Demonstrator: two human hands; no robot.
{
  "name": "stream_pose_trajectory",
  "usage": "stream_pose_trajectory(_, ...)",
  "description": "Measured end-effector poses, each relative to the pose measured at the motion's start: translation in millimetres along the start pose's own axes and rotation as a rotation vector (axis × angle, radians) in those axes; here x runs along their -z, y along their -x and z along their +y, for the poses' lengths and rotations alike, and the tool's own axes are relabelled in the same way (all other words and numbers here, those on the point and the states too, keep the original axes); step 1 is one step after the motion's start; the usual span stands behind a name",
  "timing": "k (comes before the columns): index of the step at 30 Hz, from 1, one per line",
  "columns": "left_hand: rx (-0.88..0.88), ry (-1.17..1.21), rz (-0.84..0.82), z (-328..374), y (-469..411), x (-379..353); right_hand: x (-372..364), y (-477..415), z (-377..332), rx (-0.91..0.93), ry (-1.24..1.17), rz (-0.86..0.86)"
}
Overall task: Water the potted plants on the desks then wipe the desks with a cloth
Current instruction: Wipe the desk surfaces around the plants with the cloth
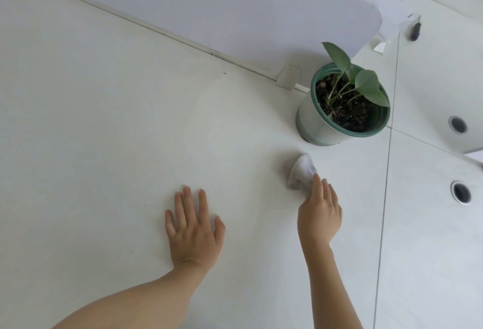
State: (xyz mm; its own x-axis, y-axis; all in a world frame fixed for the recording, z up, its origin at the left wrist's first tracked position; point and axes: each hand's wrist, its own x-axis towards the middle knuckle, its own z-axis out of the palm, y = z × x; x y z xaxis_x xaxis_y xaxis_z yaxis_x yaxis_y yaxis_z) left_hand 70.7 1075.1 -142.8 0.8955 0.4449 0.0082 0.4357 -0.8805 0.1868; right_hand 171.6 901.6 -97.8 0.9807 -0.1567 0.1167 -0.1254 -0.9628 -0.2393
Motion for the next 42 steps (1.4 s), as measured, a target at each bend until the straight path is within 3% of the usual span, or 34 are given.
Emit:
stream_pose_trajectory(2, -0.003, 0.001, 0.01, 1, 0, 0, 10, 16, 13, -0.073, 0.037, -0.076)
stream_pose_trajectory(6, -0.011, 0.003, 0.028, 0, 1, -2, 5, 16, 8, 0.114, 0.098, -0.307)
stream_pose_trajectory(9, -0.01, 0.004, 0.039, 1, 1, -1, -1, 20, -7, 0.116, 0.107, -0.395)
stream_pose_trajectory(13, -0.006, 0.008, 0.027, 1, 1, -1, 5, 36, -7, 0.525, 0.128, -0.547)
stream_pose_trajectory(15, -0.002, 0.008, 0.019, 1, 1, -1, 7, 10, -7, 0.587, 0.123, -0.561)
stream_pose_trajectory(17, -0.005, 0.008, 0.012, 1, 1, -1, 0, -22, -11, 0.557, 0.118, -0.534)
stream_pose_trajectory(21, -0.005, 0.001, -0.012, 1, 1, 1, -29, -63, -57, 0.282, 0.056, -0.549)
stream_pose_trajectory(24, -0.005, -0.003, -0.053, 1, 0, 3, -37, -54, -85, 0.377, 0.044, -0.595)
stream_pose_trajectory(29, 0.009, 0.023, -0.107, 0, -1, 6, -13, 42, -15, 0.724, 0.044, -0.474)
stream_pose_trajectory(32, 0.023, 0.042, -0.161, 2, -2, 8, 3, 56, 72, 0.843, 0.125, -0.532)
stream_pose_trajectory(34, 0.027, 0.039, -0.182, 2, -2, 9, 7, 17, 116, 0.59, 0.155, -0.456)
stream_pose_trajectory(36, 0.025, 0.036, -0.203, 3, -2, 9, 12, -38, 135, 0.107, 0.087, -0.328)
stream_pose_trajectory(38, 0.024, 0.036, -0.213, 2, -2, 8, 10, -83, 132, -0.249, 0.03, -0.296)
stream_pose_trajectory(40, 0.019, 0.041, -0.221, 2, -2, 8, 4, -112, 113, -0.374, 0.007, -0.297)
stream_pose_trajectory(42, 0.012, 0.044, -0.226, 2, -2, 8, -3, -122, 93, -0.344, 0.005, -0.293)
